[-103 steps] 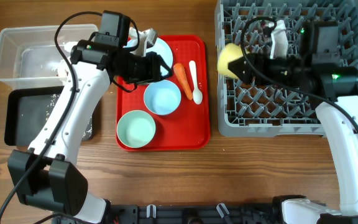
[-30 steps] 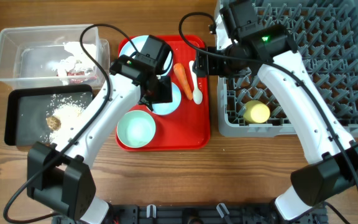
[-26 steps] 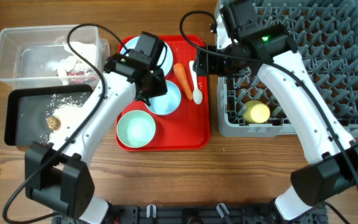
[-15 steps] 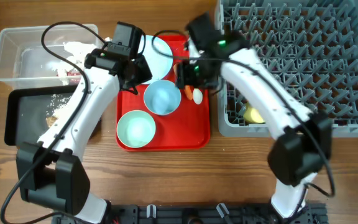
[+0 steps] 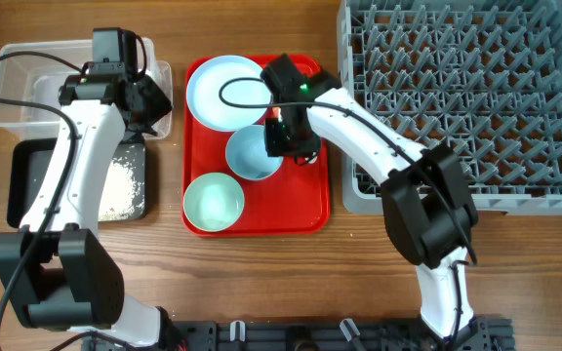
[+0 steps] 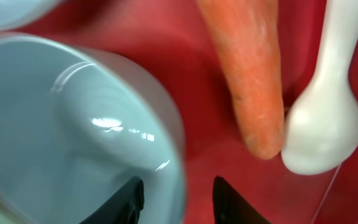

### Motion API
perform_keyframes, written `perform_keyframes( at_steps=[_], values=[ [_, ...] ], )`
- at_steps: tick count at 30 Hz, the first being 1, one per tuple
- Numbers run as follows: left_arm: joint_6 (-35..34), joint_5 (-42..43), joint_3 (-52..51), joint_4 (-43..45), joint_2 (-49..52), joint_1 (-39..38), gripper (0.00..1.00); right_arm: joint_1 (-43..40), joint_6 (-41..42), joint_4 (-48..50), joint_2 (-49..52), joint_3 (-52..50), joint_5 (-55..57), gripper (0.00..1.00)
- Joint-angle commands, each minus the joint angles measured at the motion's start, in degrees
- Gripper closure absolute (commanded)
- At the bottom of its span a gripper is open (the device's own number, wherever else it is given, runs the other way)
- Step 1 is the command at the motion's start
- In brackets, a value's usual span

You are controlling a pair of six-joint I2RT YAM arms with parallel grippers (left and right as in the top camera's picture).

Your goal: Sort waste into correct bins and load items into the dishwasher rack

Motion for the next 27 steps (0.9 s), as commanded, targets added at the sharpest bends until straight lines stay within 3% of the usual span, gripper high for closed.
perform_keyframes(
  at_steps=[1,3,4,5,7,9,12,13,15,16,18,20,23,25,27],
  values=[
    [-0.5,-0.8,-0.2,-0.3,0.4,0.5,0.37,0.2,2.0,0.9,1.2,-2.2,1.4,0.74],
    [-0.5,-0.8,-0.2,-0.7,0.4,0.4,0.26,0.2,2.8,2.0,1.1,-2.2,1.4,0.95],
    [-0.5,-0.8,-0.2,-1.0,0.4,0.4,0.22,0.1,2.8,2.2,0.9,-2.2,1.5,0.96],
    [-0.5,-0.8,-0.2,-1.6,0.4,0.5,0.02,-0.2,2.7,1.9,0.1,-2.0,2.4,0.96],
    [-0.5,-0.8,-0.2,-1.8,0.4,0.5,0.00,-1.1,1.3,0.2,-4.5,-0.2,3.1,0.96],
    [-0.5,-0.8,-0.2,-1.8,0.4,0.5,0.00,-2.1,0.9,-2.6,-14.4,2.0,17.7,0.96],
    [-0.5,-0.8,-0.2,-1.8,0.4,0.5,0.00,-2.6,3.3,-2.2,-23.9,2.1,49.3,0.96],
    [-0.5,-0.8,-0.2,-1.8,0.4,0.5,0.00,-2.6,4.4,-0.3,-25.0,2.1,65.5,0.96],
    [-0.5,-0.8,-0.2,-1.8,0.4,0.5,0.00,-3.8,3.7,8.2,-24.1,1.6,86.2,0.95],
    [-0.5,-0.8,-0.2,-1.8,0.4,0.5,0.00,-5.0,0.2,14.1,-22.9,1.1,89.0,0.96],
    [-0.5,-0.8,-0.2,-1.8,0.4,0.5,0.00,-8.8,-14.4,28.3,-18.1,1.1,86.7,0.96],
    [-0.5,-0.8,-0.2,-1.8,0.4,0.5,0.00,-12.7,-33.0,45.1,-11.5,1.1,86.7,0.96],
    [-0.5,-0.8,-0.2,-1.8,0.4,0.5,0.00,-15.9,-69.5,76.2,-0.4,1.1,88.2,0.96],
    [-0.5,-0.8,-0.2,-1.8,0.4,0.5,0.00,-15.9,-73.1,79.5,2.6,1.1,88.2,0.96],
    [-0.5,-0.8,-0.2,-1.8,0.4,0.5,0.00,-15.8,-72.6,76.8,5.8,0.9,89.0,0.96]
  ],
)
